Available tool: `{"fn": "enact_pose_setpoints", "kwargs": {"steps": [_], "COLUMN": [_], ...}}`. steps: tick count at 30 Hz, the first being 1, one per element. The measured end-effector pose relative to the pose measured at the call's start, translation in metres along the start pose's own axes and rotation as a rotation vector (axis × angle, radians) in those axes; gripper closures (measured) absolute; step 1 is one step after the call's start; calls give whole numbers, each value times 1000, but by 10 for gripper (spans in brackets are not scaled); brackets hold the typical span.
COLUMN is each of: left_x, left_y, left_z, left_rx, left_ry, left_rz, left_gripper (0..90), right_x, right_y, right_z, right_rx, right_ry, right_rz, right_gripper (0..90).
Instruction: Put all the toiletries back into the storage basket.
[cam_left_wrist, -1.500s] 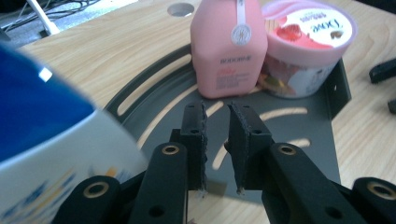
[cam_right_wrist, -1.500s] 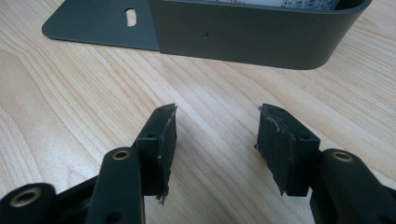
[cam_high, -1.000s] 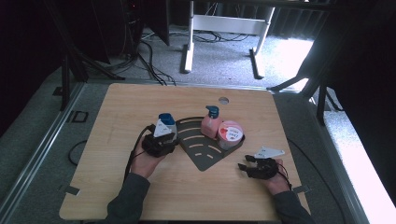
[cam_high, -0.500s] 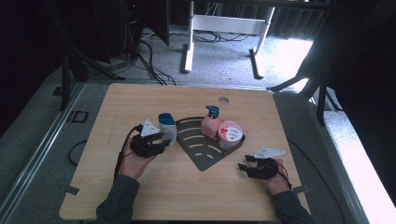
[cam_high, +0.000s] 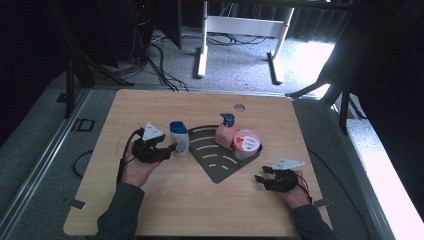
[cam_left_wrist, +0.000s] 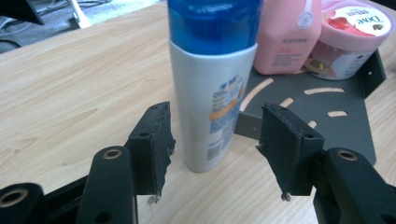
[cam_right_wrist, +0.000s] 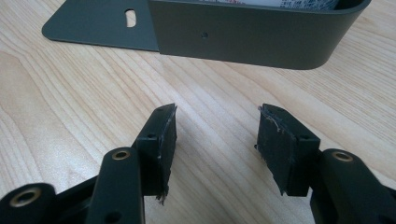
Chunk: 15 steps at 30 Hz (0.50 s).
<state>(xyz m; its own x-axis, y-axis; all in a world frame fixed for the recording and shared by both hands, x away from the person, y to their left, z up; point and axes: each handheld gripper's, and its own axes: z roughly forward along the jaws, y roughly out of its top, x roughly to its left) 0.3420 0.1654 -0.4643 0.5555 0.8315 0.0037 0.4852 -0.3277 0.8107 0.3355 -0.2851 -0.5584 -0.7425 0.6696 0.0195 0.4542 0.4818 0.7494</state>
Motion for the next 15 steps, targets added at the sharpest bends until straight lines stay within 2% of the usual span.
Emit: {"fn": "enact_pose_setpoints", "kwargs": {"steps": [10,15], "left_x": [7,8], "left_y": [11,14], "left_z": [6,9], "left_rx": [22,16], "left_ry": [11,10], "left_rz": [3,6], "left_gripper": [346,340], "right_x": [0,0], "right_y": [0,0], "right_z": [0,0], "right_rx": [-1,-1], "right_ry": [1,1], "right_rz": [-1,-2], "right_gripper": [466,464]}}
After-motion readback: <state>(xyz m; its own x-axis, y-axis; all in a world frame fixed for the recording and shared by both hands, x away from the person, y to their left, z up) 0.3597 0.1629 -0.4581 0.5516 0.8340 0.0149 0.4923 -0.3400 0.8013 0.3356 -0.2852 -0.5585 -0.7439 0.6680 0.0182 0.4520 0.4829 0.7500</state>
